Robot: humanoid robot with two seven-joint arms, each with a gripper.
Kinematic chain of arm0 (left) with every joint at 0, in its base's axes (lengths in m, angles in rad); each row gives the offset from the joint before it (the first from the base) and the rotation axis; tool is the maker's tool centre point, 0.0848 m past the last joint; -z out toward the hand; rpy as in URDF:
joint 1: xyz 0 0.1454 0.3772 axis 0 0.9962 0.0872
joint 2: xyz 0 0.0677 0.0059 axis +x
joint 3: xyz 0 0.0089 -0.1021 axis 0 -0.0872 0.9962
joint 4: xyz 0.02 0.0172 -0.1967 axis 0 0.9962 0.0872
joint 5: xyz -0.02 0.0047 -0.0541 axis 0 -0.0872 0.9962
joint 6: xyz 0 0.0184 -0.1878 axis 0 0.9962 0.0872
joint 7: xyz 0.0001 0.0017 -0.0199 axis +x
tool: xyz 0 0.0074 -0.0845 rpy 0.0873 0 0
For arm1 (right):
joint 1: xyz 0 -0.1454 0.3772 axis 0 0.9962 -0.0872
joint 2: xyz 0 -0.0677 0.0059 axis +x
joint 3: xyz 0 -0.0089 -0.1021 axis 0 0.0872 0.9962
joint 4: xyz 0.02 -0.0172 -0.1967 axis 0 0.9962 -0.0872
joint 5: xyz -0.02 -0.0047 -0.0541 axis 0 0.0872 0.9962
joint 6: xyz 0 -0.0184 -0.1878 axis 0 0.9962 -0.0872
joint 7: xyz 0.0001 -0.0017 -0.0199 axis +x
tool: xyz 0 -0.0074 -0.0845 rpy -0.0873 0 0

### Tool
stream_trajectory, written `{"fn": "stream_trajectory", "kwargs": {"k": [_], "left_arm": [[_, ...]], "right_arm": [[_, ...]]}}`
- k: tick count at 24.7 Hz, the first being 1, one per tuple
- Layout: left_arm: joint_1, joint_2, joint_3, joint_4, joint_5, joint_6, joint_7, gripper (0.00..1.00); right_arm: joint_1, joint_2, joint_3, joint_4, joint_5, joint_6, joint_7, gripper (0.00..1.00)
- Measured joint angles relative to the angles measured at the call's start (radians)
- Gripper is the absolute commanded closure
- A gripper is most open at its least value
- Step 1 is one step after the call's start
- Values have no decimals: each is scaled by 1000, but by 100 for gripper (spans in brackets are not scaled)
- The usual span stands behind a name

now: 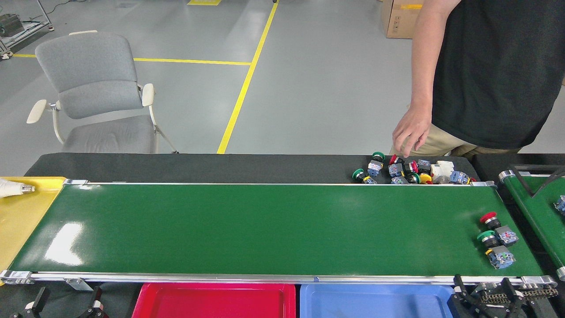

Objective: Pick switch part from conveyor to tray

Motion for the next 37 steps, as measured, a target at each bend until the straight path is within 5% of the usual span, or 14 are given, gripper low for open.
{"fn": "stream_trajectory", "kwargs": {"k": [12,14,17,20,23,28,31,34,35,36,37], "left_arm": [[-24,8,-12,1,-4,3,2,0],[-24,17,-13,1,-4,5,2,0],[-24,21,-19,1,-4,5,3,0],[-24,26,-27,1,-4,0,3,0],[-20,39,-27,5,-4,0,2,0],[-18,39,-27,5,-4,-1,2,0],[-24,39,-28,5,-4,-11,1,0],[-30,39,-28,5,-4,-20,0,0],[-33,39,-28,5,-4,-21,0,0],[-36,39,-28,5,-4,-22,0,0],[-39,39,-28,5,-4,-23,-1,0]], "right_arm": [[-192,-6,12,168,3,6,56,3],[-205,-6,24,182,3,6,63,22],[-206,-13,42,196,3,8,79,67],[-206,-17,65,197,2,6,90,89],[-206,-20,75,195,1,-5,93,97],[-201,-17,113,133,0,-123,97,98],[-172,-11,252,38,0,-226,98,98],[-172,-11,469,-16,4,-314,101,91],[-181,-8,551,-18,12,-334,101,70],[-194,-2,624,-18,29,-348,101,21],[-207,8,689,-16,49,-356,101,1]]}}
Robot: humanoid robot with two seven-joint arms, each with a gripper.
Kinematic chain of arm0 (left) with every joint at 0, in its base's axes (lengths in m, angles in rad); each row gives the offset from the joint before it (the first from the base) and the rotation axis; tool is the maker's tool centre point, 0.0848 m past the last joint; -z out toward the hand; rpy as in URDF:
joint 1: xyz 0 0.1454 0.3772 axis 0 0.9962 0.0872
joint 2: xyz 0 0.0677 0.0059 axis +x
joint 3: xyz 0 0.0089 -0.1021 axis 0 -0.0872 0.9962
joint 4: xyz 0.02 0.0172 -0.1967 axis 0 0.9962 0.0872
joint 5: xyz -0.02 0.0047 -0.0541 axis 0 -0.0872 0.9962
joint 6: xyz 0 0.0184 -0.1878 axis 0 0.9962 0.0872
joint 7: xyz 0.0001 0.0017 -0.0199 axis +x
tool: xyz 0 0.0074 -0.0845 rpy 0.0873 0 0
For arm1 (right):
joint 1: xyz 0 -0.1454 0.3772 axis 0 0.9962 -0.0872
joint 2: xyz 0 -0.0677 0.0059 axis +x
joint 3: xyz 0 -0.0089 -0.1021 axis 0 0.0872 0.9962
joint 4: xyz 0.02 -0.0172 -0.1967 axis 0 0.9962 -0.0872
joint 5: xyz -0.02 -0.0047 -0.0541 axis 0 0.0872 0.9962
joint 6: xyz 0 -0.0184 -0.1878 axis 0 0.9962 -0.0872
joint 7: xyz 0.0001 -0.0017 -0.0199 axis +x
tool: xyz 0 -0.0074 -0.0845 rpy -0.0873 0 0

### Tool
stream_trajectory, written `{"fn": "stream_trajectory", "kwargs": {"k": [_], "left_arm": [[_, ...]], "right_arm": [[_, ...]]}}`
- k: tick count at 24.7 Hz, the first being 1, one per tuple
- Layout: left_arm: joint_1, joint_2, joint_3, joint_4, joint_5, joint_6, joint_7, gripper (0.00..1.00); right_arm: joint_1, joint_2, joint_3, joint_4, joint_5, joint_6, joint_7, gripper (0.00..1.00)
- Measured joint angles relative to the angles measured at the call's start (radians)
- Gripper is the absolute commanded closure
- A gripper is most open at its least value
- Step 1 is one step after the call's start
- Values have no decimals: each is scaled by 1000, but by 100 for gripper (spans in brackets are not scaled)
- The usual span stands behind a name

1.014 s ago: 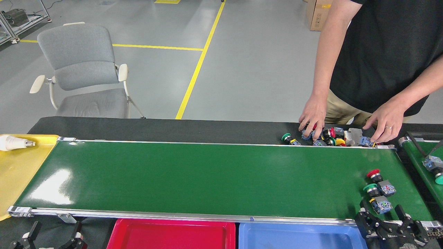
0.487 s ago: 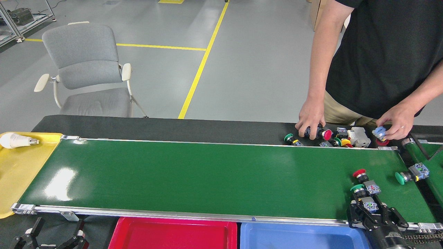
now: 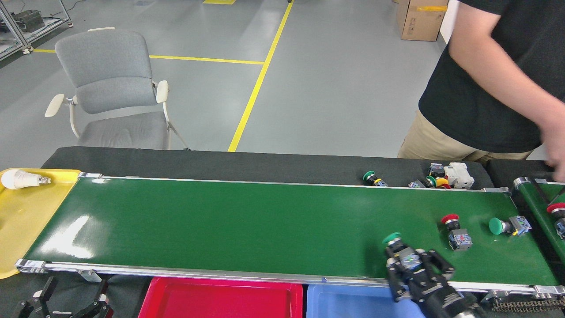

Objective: Pick switch part from conveyor to tray

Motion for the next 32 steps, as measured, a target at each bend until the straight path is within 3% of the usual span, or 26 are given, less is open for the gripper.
{"fn": "stream_trajectory", "kwargs": {"k": [4,8,11,14,16,19,22,25,29,32], "left_arm": [[-26,0,-28,0,0,-21,-4,0],[-34,0,-35,0,0,-32,-6,0],[-34,1,-30,11,0,-33,-6,0],[-34,2,-29,23,0,-33,-6,0],[-33,2,-29,28,0,-34,-6,0],[-33,2,-29,28,0,-34,-6,0],[-36,2,-33,29,0,-34,-6,0],[-38,2,-37,29,0,-34,-6,0],[-50,2,-38,29,0,-34,-6,0],[-51,2,-39,29,0,-34,-6,0]], "right_arm": [[-9,69,87,33,51,-10,-4,1],[5,73,19,6,33,-12,-4,2],[125,107,-282,-66,-15,-15,-9,4],[235,207,-664,-75,-34,-18,-44,5],[282,212,-870,-67,-43,-12,-90,5],[308,212,-989,-56,-70,10,-110,5],[294,209,-956,-56,-61,69,-116,5],[243,204,-842,-56,-9,93,-64,5],[136,201,-715,-38,79,174,-14,3],[55,195,-573,28,106,261,11,3]]}}
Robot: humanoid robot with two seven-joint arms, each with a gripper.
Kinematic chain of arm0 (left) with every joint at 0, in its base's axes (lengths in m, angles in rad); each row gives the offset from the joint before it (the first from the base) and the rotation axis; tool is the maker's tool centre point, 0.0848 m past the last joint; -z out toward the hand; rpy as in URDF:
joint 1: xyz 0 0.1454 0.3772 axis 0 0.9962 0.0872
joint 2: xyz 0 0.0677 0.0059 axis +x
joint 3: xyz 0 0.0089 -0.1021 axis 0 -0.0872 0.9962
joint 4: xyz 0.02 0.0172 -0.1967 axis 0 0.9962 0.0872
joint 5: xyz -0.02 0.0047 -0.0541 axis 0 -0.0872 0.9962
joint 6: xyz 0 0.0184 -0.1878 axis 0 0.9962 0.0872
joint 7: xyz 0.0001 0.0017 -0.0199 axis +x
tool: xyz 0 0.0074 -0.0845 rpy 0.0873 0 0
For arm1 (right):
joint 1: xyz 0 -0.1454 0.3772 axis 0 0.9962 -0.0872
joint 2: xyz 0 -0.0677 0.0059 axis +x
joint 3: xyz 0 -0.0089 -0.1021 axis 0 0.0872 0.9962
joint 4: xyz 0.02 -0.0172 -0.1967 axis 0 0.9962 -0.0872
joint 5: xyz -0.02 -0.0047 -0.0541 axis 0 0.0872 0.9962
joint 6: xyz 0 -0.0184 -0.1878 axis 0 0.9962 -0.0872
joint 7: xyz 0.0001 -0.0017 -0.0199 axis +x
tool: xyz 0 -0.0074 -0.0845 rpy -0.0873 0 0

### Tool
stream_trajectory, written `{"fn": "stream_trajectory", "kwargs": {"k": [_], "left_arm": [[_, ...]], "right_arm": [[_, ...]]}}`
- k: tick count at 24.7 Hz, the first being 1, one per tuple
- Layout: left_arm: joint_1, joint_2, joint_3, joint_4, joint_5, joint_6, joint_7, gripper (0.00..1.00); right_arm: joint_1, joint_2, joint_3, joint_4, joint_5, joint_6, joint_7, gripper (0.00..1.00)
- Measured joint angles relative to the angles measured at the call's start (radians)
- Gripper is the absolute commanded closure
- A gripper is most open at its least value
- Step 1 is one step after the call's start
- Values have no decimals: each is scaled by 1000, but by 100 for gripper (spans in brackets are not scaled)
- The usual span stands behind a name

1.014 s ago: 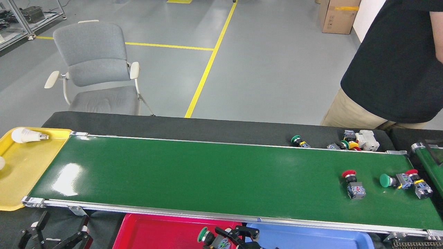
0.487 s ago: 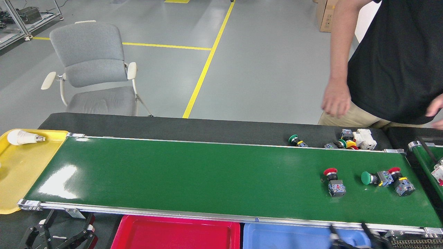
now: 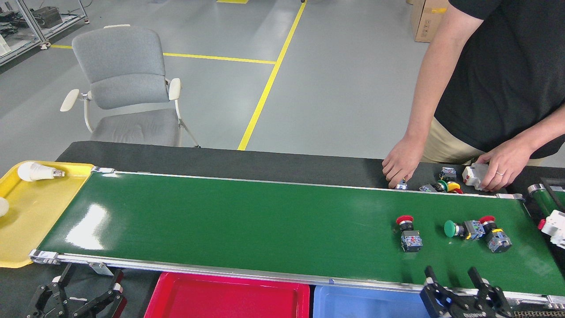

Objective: Pick switch part from conveyor to tray

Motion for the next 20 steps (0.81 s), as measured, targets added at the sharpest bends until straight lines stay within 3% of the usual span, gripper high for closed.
{"fn": "stream_trajectory", "kwargs": {"k": [5,6,9,10,12,17,20], "left_arm": [[0,0,0,6,0,-1,0,0],[0,0,0,6,0,-2,0,0],[0,0,0,6,0,-17,-3,0],[0,0,0,6,0,-27,-8,0],[1,0,1,6,2,-48,-28,0],[3,0,7,11,4,-62,-48,0],[4,-1,9,10,5,-67,-50,0]], "right_arm": [[-114,-53,165,132,7,146,11,4],[-131,-53,193,157,7,173,11,14],[-173,-57,257,200,7,247,11,67],[-177,-62,271,204,7,259,12,78],[-177,-85,298,204,6,267,12,92],[-170,-106,355,186,1,274,11,96],[-107,-138,441,88,1,156,-17,96]]}}
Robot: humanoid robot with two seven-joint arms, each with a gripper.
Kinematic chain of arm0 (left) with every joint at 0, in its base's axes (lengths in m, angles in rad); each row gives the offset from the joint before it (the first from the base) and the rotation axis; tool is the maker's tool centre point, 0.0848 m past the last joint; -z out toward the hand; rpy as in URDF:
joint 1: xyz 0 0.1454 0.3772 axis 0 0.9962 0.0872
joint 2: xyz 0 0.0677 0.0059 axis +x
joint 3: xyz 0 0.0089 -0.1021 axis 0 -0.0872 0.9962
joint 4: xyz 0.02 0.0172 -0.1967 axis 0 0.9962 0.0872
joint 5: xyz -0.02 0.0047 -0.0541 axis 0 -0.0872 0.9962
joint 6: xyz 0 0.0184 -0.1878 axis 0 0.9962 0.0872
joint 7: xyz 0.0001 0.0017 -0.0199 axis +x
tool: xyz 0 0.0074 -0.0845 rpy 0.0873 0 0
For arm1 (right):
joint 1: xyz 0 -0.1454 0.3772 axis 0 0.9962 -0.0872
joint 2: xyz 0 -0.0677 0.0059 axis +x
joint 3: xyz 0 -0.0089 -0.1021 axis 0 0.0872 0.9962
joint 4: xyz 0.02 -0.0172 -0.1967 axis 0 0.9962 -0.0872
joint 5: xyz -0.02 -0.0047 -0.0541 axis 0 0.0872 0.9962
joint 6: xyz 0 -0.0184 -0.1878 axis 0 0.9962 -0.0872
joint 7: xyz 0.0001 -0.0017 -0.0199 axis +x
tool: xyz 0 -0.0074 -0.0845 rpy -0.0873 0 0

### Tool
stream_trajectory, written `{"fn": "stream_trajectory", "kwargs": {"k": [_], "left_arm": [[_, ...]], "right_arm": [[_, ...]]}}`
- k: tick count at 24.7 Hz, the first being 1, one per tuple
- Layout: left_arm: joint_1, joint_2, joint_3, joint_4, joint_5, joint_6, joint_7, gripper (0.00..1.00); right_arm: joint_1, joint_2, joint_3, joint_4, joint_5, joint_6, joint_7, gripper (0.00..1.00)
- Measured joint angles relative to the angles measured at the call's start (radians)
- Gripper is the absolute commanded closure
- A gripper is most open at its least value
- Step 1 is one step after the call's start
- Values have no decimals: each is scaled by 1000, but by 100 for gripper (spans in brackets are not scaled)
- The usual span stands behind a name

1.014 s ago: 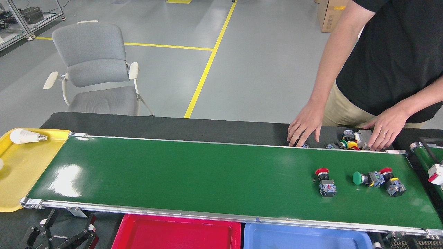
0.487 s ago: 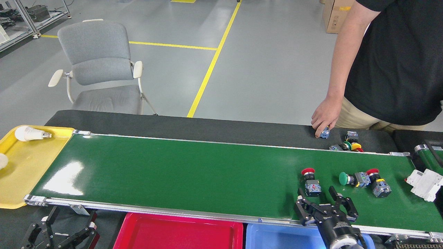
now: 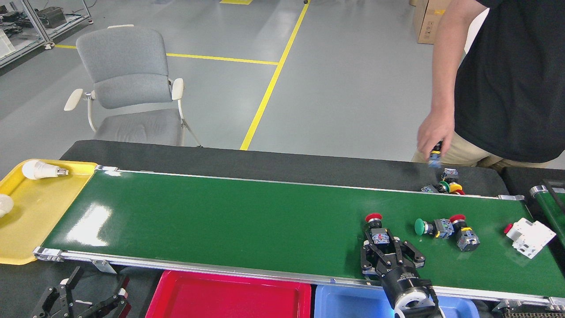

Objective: Pick switch part from conveyor to tray

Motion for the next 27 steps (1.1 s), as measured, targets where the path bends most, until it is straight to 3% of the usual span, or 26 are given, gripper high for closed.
{"fn": "stream_trajectory", "kwargs": {"k": [1,2,3,4,7,12,14,18,21,23,27], "left_arm": [[0,0,1,0,0,-1,0,0],[0,0,1,-1,0,-1,0,0],[-1,0,1,-2,0,-1,0,0],[-1,-3,1,-3,0,-1,0,0],[-1,-7,1,-5,0,2,0,0],[-1,-7,1,-6,0,4,0,0],[-1,-7,5,-6,0,4,0,0],[-1,-7,33,-6,0,5,-2,0],[-1,-7,37,-6,0,6,-3,0],[-1,-6,37,-6,0,8,-3,0],[-4,-6,35,-5,0,7,-3,0]], "right_arm": [[29,-20,19,-49,0,-68,-8,94],[52,-33,27,-87,0,-156,-19,79],[70,-38,31,-112,0,-240,-30,48],[82,-37,36,-122,1,-327,-36,3],[87,-7,51,-128,2,-513,-52,0],[94,11,17,-134,-5,-578,-53,0],[149,28,-88,-159,-22,-541,-53,1],[291,125,-388,-190,-49,-325,-71,1],[362,127,-574,-194,-95,-241,-131,1],[411,125,-624,-193,-137,-221,-144,1],[410,119,-632,-193,-151,-202,-150,1]]}}
